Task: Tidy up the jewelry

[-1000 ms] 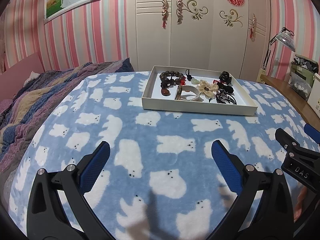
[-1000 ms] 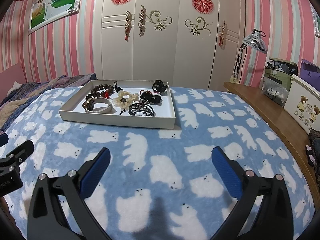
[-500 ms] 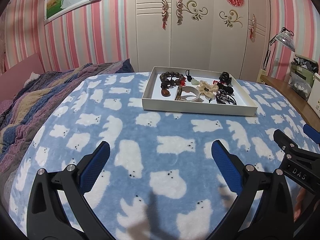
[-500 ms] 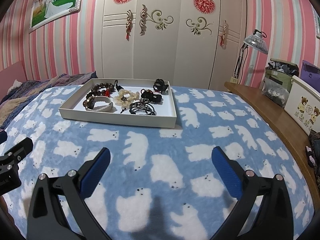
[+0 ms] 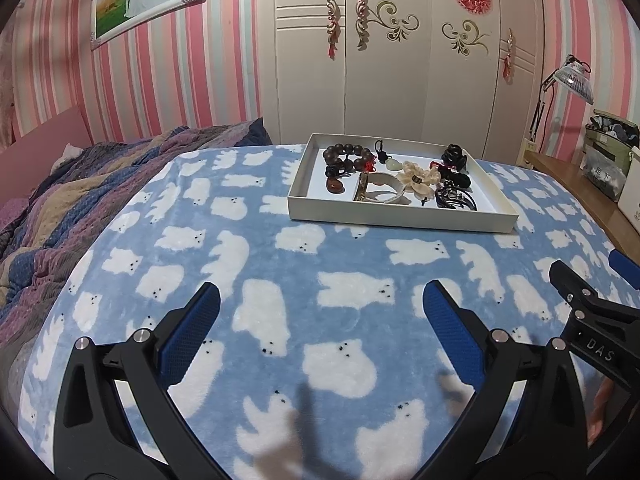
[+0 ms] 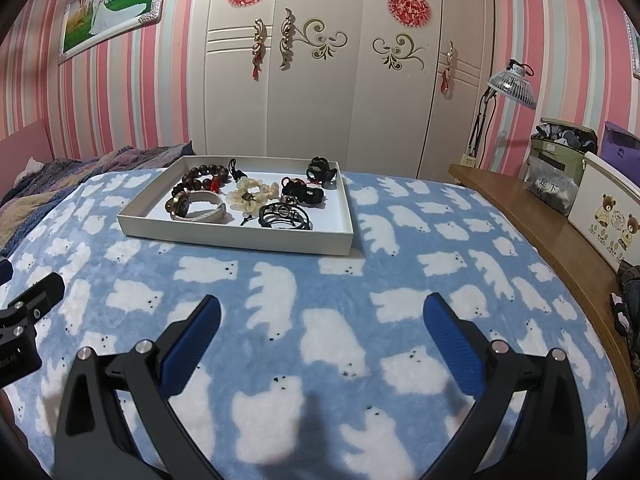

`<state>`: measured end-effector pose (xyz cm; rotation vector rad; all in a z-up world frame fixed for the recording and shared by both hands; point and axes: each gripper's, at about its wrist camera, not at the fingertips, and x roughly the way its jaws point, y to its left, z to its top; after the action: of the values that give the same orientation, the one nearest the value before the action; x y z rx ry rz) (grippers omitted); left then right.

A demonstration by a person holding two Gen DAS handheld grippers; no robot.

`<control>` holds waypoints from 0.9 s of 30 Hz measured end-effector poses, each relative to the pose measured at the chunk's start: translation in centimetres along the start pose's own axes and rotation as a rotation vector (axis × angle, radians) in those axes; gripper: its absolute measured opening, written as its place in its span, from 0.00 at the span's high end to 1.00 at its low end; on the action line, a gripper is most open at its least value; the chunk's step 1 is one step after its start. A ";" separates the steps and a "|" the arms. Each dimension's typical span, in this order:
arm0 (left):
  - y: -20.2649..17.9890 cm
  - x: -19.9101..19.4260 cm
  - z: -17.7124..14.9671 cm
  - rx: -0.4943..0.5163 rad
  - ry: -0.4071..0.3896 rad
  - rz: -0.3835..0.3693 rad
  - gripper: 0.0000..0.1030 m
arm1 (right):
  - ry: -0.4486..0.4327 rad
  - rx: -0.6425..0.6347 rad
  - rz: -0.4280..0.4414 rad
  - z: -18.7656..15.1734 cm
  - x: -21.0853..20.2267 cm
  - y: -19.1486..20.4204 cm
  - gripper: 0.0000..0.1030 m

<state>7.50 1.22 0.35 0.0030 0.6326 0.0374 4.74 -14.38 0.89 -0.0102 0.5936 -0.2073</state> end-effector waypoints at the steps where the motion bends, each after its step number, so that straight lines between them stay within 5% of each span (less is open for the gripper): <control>1: 0.0 0.1 0.0 0.001 0.003 -0.003 0.03 | 0.000 0.000 0.000 0.0 -0.1 0.0 0.02; 27: -0.1 0.1 -0.1 0.002 0.002 -0.005 0.03 | 0.002 -0.002 -0.002 0.0 0.1 -0.1 0.02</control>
<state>7.53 1.12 0.26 0.0034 0.6346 0.0324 4.78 -14.54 0.84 -0.0121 0.5953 -0.2085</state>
